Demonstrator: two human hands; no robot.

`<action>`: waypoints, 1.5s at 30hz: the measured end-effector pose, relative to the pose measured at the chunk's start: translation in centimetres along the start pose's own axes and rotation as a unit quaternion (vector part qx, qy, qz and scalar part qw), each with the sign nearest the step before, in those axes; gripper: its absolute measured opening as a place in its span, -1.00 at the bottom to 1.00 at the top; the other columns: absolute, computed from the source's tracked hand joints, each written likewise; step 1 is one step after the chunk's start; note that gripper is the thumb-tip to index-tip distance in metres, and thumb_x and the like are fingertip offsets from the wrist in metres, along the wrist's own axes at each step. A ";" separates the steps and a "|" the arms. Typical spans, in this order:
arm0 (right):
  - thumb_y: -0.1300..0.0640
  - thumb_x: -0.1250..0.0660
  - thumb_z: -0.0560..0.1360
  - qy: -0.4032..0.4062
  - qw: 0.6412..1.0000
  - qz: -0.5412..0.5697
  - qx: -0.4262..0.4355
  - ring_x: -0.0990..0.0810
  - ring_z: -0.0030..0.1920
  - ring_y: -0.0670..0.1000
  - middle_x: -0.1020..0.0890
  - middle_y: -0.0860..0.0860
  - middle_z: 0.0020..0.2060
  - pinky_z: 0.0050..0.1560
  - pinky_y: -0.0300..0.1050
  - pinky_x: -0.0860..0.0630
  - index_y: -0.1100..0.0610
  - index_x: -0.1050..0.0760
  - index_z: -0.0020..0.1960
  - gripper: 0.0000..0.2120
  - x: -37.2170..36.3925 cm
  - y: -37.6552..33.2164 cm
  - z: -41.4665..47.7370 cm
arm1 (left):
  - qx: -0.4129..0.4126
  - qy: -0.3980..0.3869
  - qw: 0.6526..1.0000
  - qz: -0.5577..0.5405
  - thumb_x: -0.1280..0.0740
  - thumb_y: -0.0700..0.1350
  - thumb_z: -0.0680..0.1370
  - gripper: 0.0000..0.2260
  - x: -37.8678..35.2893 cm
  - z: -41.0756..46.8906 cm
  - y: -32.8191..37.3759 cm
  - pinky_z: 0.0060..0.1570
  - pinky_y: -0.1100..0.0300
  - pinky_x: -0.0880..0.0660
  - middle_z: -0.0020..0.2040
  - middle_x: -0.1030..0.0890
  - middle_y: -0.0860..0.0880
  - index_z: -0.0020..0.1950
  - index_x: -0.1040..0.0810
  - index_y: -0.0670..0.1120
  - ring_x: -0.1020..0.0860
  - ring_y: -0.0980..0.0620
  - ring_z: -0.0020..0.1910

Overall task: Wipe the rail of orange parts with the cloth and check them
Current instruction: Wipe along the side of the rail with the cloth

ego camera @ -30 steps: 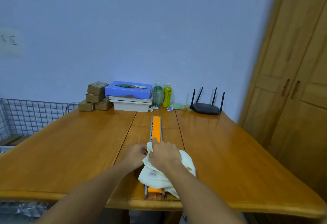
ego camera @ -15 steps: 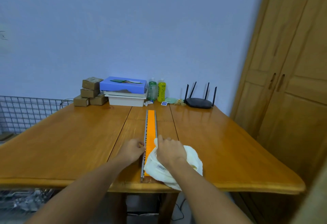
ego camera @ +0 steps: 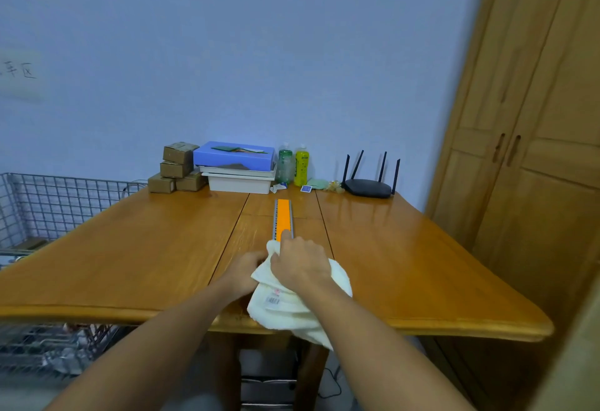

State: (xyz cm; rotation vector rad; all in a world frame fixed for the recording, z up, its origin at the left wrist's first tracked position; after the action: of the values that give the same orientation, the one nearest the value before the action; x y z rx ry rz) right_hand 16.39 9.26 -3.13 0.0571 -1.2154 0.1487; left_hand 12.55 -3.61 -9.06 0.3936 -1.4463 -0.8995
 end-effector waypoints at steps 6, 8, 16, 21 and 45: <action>-0.01 -0.20 0.63 0.010 0.999 -0.036 0.021 -0.64 -0.09 0.16 -0.64 0.12 -0.01 -0.25 -0.02 -0.34 0.15 -0.31 0.34 -0.64 -1.8 -1.1 -2.4 | 0.003 -0.001 1.000 -0.017 -0.38 0.01 0.53 -0.78 0.0 -1.6 -0.2 -0.11 0.08 -0.46 -0.01 -0.69 -0.15 0.11 -0.68 -0.04 -0.58 -0.09 -0.10; 0.01 -0.21 0.63 0.010 0.998 -0.053 0.032 -0.63 -0.12 0.14 -0.62 0.12 -0.03 -0.27 -0.02 -0.35 0.15 -0.32 0.31 -0.67 -1.8 -0.9 -2.9 | 0.016 0.012 1.000 -0.016 -0.39 -0.04 0.58 -0.81 0.0 -1.9 0.1 -0.12 0.04 -0.48 -0.02 -0.67 -0.13 0.18 -0.65 -0.01 -0.56 -0.01 -0.11; 0.05 -0.18 0.64 0.002 0.998 -0.065 0.018 -0.59 -0.17 0.13 -0.61 0.12 -0.03 -0.28 -0.02 -0.36 0.14 -0.32 0.28 -0.73 -1.5 0.7 -4.3 | 0.031 0.006 0.999 0.024 -0.37 -0.06 0.63 -0.78 -0.5 -1.7 0.5 -0.06 0.18 -0.52 0.00 -0.62 0.05 0.26 -0.60 -0.01 -0.59 0.06 0.01; 0.08 -0.18 0.63 0.000 0.998 -0.060 0.000 -0.62 -0.12 0.13 -0.62 0.11 -0.03 -0.28 -0.03 -0.35 0.12 -0.33 0.27 -0.76 -1.4 1.3 -4.6 | 0.028 0.014 0.999 0.038 -0.36 -0.06 0.64 -0.82 -0.8 -1.7 0.6 -0.10 0.26 -0.48 -0.02 -0.61 0.07 0.24 -0.60 0.01 -0.58 0.08 0.00; -0.13 -0.12 0.60 0.047 0.992 -0.026 -0.111 -0.62 0.03 0.18 -0.64 0.08 0.04 -0.12 0.02 -0.39 0.08 -0.40 0.24 -0.65 5.8 12.0 0.4 | 0.061 -0.020 0.998 0.003 -0.31 -0.24 0.62 -0.78 0.8 1.0 0.7 0.09 0.03 -0.66 0.03 -0.65 -0.07 0.23 -0.55 -0.03 -0.66 0.01 0.01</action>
State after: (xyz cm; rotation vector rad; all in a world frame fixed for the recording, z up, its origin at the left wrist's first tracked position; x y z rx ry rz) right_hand 16.21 21.60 1.99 -0.1107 -1.1288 -0.0289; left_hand 11.70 -3.46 -7.92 0.4648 -1.5421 -0.8211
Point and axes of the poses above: each hand's wrist, its own z-axis towards the middle knuckle, its own x-axis out of the back of the hand, y = z × x, the point moved 4 cm from there along z, towards the middle knuckle
